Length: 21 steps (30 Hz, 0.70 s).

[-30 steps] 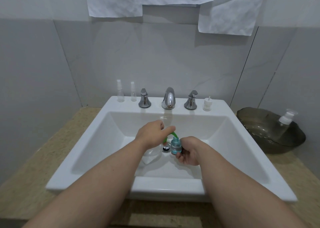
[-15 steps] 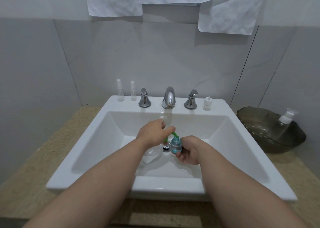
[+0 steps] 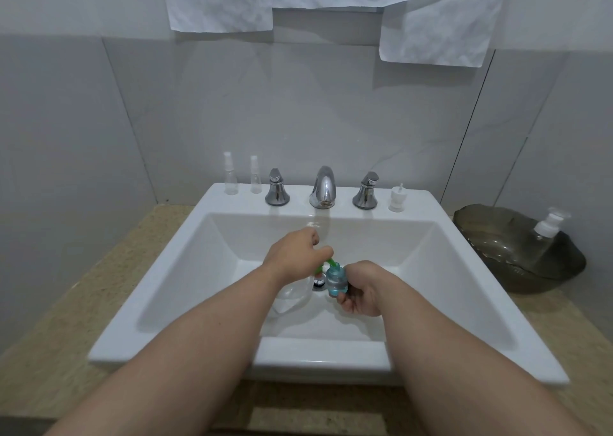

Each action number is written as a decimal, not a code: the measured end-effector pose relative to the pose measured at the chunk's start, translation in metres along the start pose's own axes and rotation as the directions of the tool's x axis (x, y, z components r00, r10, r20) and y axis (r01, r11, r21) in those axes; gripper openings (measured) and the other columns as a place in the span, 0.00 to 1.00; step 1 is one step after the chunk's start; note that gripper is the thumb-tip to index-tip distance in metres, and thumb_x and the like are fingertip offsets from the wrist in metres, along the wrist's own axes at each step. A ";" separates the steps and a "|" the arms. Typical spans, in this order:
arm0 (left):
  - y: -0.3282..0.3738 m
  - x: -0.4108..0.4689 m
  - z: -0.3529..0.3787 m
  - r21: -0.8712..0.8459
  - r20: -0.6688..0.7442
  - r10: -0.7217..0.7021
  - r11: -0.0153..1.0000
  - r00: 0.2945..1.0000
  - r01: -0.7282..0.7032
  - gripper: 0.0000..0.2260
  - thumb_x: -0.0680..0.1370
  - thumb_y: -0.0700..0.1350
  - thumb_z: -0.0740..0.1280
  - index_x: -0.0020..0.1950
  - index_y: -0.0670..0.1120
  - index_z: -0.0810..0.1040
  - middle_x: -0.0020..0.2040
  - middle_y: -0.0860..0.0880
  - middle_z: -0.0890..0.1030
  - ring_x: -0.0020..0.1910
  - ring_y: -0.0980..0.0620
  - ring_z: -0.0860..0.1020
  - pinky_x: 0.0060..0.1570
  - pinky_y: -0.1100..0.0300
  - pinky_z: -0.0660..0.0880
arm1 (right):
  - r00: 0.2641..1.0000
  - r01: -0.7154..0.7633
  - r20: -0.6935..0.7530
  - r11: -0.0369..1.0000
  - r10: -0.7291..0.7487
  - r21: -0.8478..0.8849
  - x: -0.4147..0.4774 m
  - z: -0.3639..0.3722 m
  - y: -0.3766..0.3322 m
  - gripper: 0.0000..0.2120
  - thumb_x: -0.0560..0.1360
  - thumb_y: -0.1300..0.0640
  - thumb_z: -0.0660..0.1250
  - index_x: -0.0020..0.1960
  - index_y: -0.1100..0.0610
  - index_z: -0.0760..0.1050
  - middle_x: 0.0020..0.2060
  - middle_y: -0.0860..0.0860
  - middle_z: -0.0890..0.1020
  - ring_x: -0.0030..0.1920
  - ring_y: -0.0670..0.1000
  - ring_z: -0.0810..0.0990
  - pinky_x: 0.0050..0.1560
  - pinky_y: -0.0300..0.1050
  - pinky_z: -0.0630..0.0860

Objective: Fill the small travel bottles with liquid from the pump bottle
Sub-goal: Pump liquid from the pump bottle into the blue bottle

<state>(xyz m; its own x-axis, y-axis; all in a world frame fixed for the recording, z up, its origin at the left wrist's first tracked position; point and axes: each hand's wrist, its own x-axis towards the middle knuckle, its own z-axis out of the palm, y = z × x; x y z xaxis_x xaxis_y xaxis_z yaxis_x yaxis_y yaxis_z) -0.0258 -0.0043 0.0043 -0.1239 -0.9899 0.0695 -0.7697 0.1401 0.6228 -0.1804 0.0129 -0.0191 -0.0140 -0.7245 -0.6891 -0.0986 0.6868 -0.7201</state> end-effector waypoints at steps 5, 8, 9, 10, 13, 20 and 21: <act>-0.001 -0.001 -0.001 0.010 0.008 -0.004 1.000 1.000 0.004 0.14 0.76 0.55 0.66 0.40 0.52 0.64 0.37 0.54 0.72 0.36 0.50 0.69 0.37 0.54 0.65 | 1.000 0.003 -0.001 1.000 -0.003 -0.005 -0.001 0.000 -0.001 0.17 0.80 0.65 0.50 0.45 0.59 0.77 0.34 0.56 0.78 0.25 0.48 0.70 0.25 0.38 0.65; -0.003 -0.002 -0.002 0.001 0.007 -0.001 1.000 1.000 0.001 0.17 0.77 0.61 0.65 0.40 0.50 0.66 0.38 0.54 0.73 0.38 0.50 0.71 0.39 0.53 0.67 | 1.000 -0.006 0.001 1.000 0.006 0.021 -0.001 -0.001 -0.001 0.17 0.81 0.65 0.50 0.47 0.59 0.77 0.35 0.56 0.79 0.25 0.48 0.70 0.25 0.37 0.65; -0.003 -0.003 -0.003 0.001 0.005 0.003 1.000 1.000 -0.003 0.19 0.77 0.63 0.65 0.40 0.50 0.66 0.37 0.53 0.73 0.37 0.50 0.71 0.39 0.53 0.67 | 1.000 -0.007 0.002 0.999 0.007 0.036 -0.001 -0.001 -0.002 0.17 0.81 0.65 0.50 0.47 0.59 0.77 0.35 0.56 0.79 0.25 0.48 0.70 0.25 0.37 0.65; -0.003 -0.003 -0.004 0.005 0.003 0.007 1.000 1.000 -0.007 0.21 0.78 0.65 0.64 0.40 0.49 0.66 0.37 0.53 0.72 0.37 0.50 0.71 0.38 0.52 0.66 | 1.000 -0.007 0.003 0.999 0.007 0.048 -0.002 -0.001 -0.002 0.17 0.81 0.65 0.50 0.47 0.59 0.77 0.35 0.56 0.79 0.24 0.48 0.70 0.25 0.37 0.65; -0.001 -0.005 -0.006 0.024 -0.002 0.015 1.000 1.000 -0.015 0.23 0.79 0.67 0.62 0.40 0.49 0.66 0.37 0.52 0.71 0.36 0.50 0.70 0.39 0.52 0.66 | 1.000 -0.001 0.007 0.999 0.000 0.055 -0.003 -0.001 -0.003 0.17 0.81 0.65 0.50 0.47 0.59 0.77 0.35 0.56 0.79 0.23 0.48 0.70 0.25 0.37 0.66; 0.000 -0.006 -0.005 0.023 0.001 0.013 1.000 1.000 -0.013 0.23 0.78 0.67 0.62 0.40 0.49 0.66 0.36 0.52 0.72 0.36 0.50 0.70 0.39 0.52 0.67 | 1.000 -0.012 0.006 0.998 0.012 0.063 -0.004 -0.001 -0.003 0.18 0.81 0.65 0.49 0.46 0.60 0.78 0.35 0.56 0.79 0.24 0.48 0.70 0.27 0.38 0.66; 0.000 -0.005 -0.005 0.024 -0.001 0.010 1.000 1.000 -0.010 0.23 0.78 0.67 0.62 0.39 0.49 0.66 0.36 0.52 0.72 0.36 0.50 0.70 0.39 0.52 0.67 | 1.000 -0.013 0.006 0.998 0.013 0.062 -0.004 -0.001 -0.003 0.18 0.80 0.65 0.49 0.46 0.60 0.78 0.35 0.56 0.79 0.24 0.48 0.70 0.27 0.38 0.66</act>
<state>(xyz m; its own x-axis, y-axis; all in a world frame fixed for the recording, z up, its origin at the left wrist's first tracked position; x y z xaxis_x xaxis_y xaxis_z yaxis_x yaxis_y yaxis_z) -0.0223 0.0009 0.0077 -0.1313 -0.9884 0.0769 -0.7834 0.1509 0.6029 -0.1815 0.0138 -0.0144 -0.0095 -0.7152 -0.6988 -0.0364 0.6986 -0.7146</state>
